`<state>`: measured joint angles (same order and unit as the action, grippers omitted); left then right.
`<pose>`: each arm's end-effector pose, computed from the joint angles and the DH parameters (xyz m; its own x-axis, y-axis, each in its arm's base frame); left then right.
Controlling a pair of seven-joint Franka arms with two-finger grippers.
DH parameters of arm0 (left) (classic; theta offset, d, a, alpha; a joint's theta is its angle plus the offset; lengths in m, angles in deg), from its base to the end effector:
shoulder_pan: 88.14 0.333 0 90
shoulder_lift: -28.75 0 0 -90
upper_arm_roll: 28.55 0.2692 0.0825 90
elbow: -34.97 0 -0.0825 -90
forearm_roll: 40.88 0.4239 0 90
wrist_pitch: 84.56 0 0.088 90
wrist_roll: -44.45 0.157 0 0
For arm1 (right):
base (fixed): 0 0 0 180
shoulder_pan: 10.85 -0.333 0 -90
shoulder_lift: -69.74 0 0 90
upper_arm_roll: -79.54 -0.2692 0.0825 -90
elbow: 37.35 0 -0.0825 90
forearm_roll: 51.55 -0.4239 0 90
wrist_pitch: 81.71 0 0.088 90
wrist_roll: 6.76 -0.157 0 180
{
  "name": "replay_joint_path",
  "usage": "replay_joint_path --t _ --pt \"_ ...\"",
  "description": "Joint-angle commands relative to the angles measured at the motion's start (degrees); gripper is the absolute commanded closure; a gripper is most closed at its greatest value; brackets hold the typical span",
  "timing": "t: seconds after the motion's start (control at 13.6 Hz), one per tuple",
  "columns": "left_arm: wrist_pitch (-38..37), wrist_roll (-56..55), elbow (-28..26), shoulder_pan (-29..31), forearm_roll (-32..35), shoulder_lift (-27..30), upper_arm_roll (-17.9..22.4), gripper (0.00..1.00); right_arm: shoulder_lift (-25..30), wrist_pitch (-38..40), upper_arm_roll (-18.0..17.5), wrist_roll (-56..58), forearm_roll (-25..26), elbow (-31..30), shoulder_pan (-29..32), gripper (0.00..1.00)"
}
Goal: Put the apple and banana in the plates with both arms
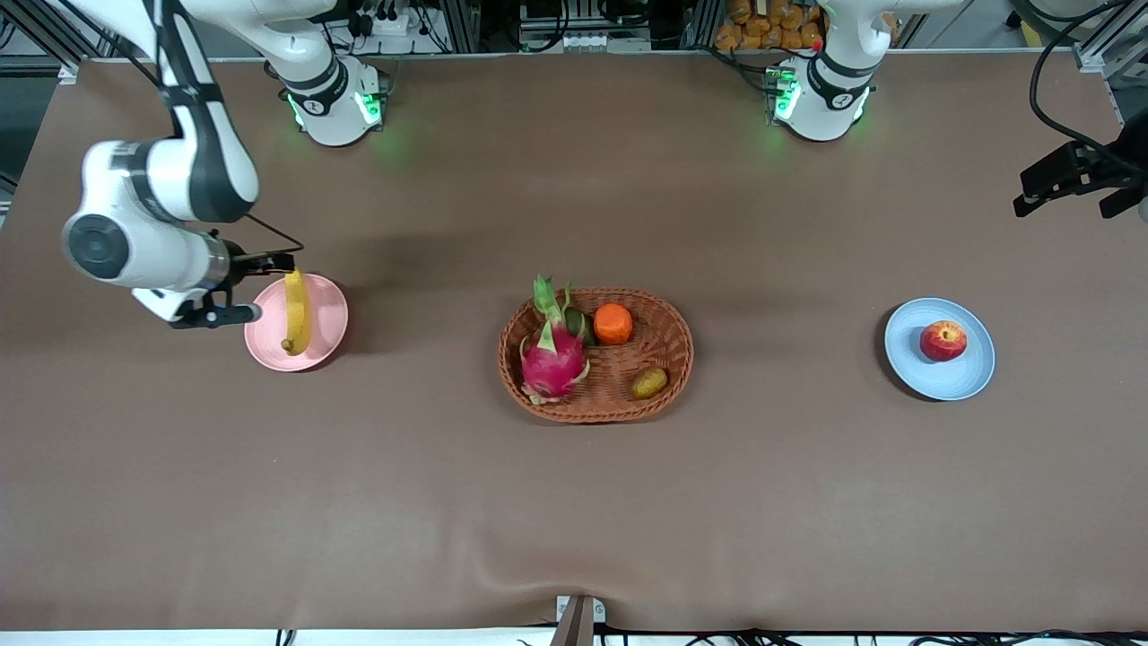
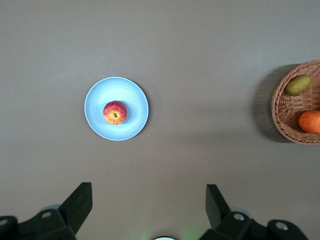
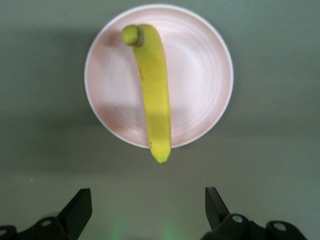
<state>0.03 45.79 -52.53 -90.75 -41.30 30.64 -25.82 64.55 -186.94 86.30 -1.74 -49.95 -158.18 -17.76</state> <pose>0.5751 0.0003 0.5609 0.9996 -0.0220 -0.0176 -0.0219 -0.9997 0.0093 0.5245 -0.0030 0.2335 0.9297 0.0939 -0.3560 0.1012 -0.9949 0.0021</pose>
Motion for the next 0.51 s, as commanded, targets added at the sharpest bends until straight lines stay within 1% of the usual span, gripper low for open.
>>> replay_joint_path --t 0.0,0.22,0.44 --pt "-0.7 -0.2 0.4 0.3 -0.1 -0.1 0.0 0.00 0.2 9.1 -0.6 0.2 0.7 9.9 0.2 0.00" --pt "-0.7 -0.3 0.9 -0.2 0.0 -0.6 0.1 0.00 0.2 16.4 -1.0 -0.3 0.7 19.7 0.1 0.00" --pt "-0.7 -0.2 1.2 -0.3 0.1 -1.4 0.1 0.00 0.4 22.0 -1.1 -0.4 0.7 26.6 0.1 0.00"
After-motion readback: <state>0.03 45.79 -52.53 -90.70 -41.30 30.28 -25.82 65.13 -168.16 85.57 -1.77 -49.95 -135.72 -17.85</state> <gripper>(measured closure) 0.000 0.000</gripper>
